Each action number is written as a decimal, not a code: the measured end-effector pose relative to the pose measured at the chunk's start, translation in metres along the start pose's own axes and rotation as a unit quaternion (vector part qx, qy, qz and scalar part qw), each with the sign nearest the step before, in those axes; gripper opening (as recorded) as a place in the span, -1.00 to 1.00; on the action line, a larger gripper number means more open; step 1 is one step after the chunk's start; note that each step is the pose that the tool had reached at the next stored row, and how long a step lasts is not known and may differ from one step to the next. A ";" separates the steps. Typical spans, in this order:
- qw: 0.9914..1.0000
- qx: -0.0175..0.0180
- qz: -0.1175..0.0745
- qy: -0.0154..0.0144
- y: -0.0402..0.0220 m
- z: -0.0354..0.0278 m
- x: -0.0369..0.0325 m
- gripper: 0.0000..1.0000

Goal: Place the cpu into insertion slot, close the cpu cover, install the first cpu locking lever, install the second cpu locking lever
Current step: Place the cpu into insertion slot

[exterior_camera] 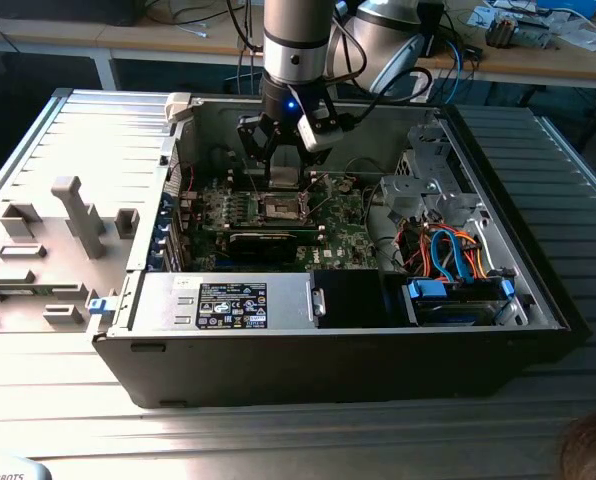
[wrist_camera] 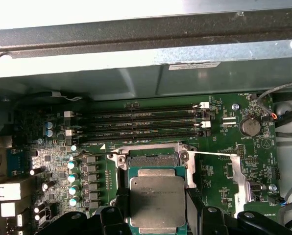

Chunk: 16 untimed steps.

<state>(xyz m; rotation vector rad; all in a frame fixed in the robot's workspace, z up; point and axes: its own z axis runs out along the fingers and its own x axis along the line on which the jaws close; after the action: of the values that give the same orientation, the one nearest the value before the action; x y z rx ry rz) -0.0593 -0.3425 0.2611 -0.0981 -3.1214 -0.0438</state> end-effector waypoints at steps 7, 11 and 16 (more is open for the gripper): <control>1.000 0.000 0.001 0.000 0.0000 0.0002 0.0000 0.09; 1.000 0.000 0.002 0.000 0.0000 0.0003 0.0000 0.09; 1.000 0.000 0.013 0.000 0.0000 0.0007 0.0000 0.09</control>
<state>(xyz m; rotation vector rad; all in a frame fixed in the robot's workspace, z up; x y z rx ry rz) -0.0593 -0.3425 0.2604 -0.1392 -3.1202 -0.0444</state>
